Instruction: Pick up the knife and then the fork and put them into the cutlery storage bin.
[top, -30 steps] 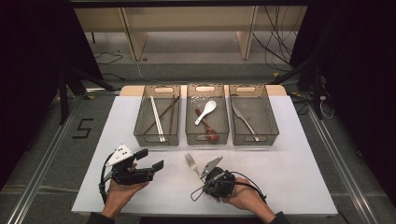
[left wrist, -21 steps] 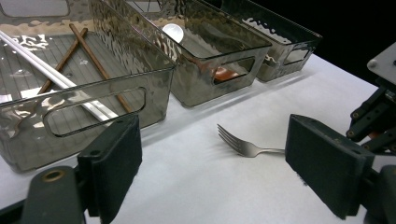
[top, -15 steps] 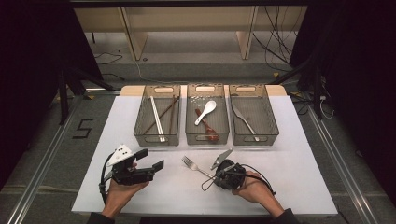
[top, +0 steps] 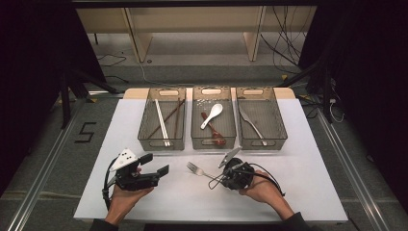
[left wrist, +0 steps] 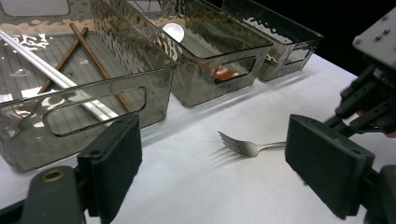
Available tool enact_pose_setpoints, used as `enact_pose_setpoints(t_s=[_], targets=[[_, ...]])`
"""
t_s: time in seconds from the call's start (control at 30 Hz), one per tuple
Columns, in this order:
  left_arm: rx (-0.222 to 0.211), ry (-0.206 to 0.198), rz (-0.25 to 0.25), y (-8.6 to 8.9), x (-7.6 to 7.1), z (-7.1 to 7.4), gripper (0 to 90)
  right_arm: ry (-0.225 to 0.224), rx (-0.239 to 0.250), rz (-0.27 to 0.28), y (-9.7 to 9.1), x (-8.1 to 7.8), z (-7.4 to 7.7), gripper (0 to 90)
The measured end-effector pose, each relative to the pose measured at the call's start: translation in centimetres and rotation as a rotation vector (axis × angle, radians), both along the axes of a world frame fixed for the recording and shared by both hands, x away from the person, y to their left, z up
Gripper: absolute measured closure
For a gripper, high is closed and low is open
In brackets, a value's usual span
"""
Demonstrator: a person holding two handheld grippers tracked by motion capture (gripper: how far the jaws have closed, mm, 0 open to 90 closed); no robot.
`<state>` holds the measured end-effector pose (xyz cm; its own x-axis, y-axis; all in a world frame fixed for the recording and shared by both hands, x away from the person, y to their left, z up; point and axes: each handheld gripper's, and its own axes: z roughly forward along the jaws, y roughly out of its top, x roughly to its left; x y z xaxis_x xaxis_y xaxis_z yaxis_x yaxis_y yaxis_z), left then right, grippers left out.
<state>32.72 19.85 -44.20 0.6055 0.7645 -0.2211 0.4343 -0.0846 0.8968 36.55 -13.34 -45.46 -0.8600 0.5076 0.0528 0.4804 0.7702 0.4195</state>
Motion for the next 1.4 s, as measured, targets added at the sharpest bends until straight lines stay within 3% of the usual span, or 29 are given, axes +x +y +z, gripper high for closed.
enact_pose_setpoints(t_s=[0.07,0.17,0.47,0.6,1.2,1.4], targets=[[0.001,0.001,0.000,0.0,0.0,0.0,18.5,0.010,-0.003,0.012,0.2,0.3,0.5,76.2],[0.002,-0.001,0.002,0.0,0.0,0.0,18.5,0.003,-0.047,0.009,1.0,0.9,0.8,61.4],[-0.006,0.000,0.003,0.1,0.0,0.0,18.5,0.022,-0.123,0.010,3.1,2.2,0.3,50.0],[-0.009,-0.001,0.004,0.1,0.0,0.0,18.5,0.038,-0.150,0.007,3.5,2.6,0.0,50.5],[-0.005,0.000,0.003,0.0,0.0,0.0,18.5,0.046,-0.208,0.053,4.4,3.1,-0.4,72.6],[-0.002,0.000,-0.001,0.0,0.0,0.0,18.5,0.077,-0.245,0.072,4.9,3.5,-0.3,75.2]])
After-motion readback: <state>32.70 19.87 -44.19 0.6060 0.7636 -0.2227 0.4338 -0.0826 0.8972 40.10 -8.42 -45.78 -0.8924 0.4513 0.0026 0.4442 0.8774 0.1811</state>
